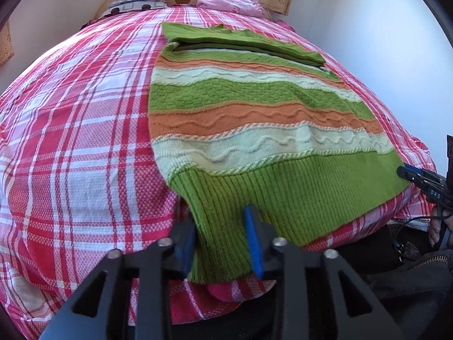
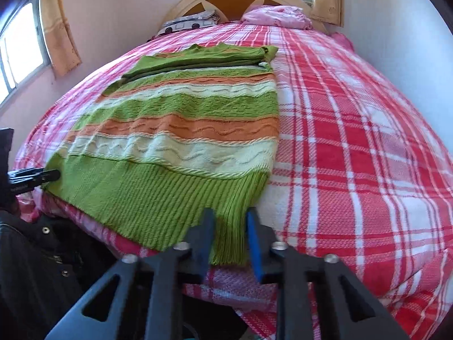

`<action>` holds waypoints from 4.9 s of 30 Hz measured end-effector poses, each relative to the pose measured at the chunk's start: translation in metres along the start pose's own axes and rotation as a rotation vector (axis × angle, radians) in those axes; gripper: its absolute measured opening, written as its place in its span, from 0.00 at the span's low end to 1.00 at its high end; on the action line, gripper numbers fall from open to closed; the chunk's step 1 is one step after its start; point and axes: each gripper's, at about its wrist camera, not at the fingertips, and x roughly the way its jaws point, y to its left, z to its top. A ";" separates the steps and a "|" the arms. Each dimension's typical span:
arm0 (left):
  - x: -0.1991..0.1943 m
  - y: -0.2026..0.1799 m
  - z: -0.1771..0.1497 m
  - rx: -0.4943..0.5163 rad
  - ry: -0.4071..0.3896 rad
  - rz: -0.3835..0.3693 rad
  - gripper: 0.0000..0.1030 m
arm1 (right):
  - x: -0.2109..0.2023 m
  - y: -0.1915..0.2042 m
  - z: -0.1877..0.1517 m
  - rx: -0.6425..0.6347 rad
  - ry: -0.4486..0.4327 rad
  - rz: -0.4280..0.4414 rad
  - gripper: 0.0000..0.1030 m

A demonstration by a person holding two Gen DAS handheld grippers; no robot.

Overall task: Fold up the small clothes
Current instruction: 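Grasp the ribbed hem with the left tool while the right tool grasps beside it, then lift the hem with both tools and fold it toward the collar, then lay the hem over the collar and open both tools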

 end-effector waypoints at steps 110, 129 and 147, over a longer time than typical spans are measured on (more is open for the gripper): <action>0.153 0.063 0.339 0.206 -0.175 0.110 0.73 | 0.248 -0.105 0.374 0.058 0.005 -0.049 0.52; 0.199 0.103 0.354 0.019 -0.051 0.108 0.06 | 0.268 -0.104 0.383 0.080 0.003 -0.082 0.04; 0.124 0.073 0.263 0.088 -0.154 0.220 0.65 | 0.172 -0.043 0.295 -0.097 -0.034 0.010 0.57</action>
